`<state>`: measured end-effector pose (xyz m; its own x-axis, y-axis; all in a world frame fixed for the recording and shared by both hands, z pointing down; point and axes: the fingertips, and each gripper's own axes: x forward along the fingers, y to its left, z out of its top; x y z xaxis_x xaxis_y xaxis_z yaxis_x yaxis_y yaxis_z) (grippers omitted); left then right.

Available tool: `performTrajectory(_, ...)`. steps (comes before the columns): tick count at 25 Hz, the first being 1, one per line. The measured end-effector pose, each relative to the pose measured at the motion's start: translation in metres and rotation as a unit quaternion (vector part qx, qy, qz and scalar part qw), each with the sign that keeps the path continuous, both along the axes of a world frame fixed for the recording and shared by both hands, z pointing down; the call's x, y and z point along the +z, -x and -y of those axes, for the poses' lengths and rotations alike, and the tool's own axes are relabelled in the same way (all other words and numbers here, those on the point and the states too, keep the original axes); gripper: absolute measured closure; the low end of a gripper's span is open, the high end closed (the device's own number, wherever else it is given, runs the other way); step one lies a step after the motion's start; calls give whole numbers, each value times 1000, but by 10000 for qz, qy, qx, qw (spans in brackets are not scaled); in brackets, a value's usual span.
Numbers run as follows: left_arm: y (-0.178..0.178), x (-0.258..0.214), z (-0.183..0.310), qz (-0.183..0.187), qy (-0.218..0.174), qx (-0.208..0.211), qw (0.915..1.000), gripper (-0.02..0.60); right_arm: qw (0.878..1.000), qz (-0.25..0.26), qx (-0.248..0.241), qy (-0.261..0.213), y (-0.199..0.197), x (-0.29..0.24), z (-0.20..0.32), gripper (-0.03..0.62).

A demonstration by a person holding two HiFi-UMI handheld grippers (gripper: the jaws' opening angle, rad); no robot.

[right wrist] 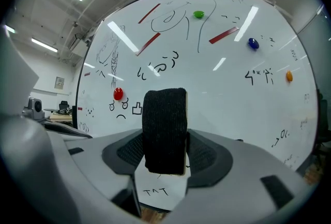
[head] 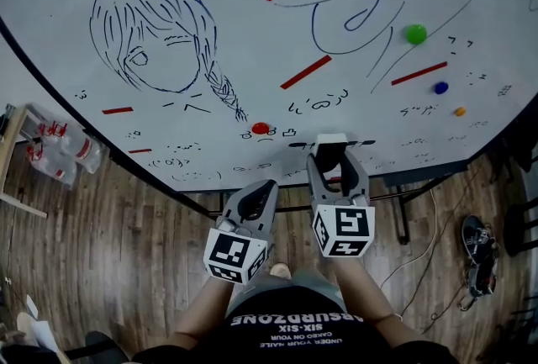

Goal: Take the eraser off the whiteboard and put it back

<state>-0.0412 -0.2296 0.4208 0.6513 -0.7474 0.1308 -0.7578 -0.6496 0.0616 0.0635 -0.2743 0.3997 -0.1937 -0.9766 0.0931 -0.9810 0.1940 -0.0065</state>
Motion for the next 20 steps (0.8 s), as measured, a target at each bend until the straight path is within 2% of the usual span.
performTrajectory(20,-25,-16,-51,-32,-25,-410,9991,572,9982,26,-596,-103,-17,-18,-54,359)
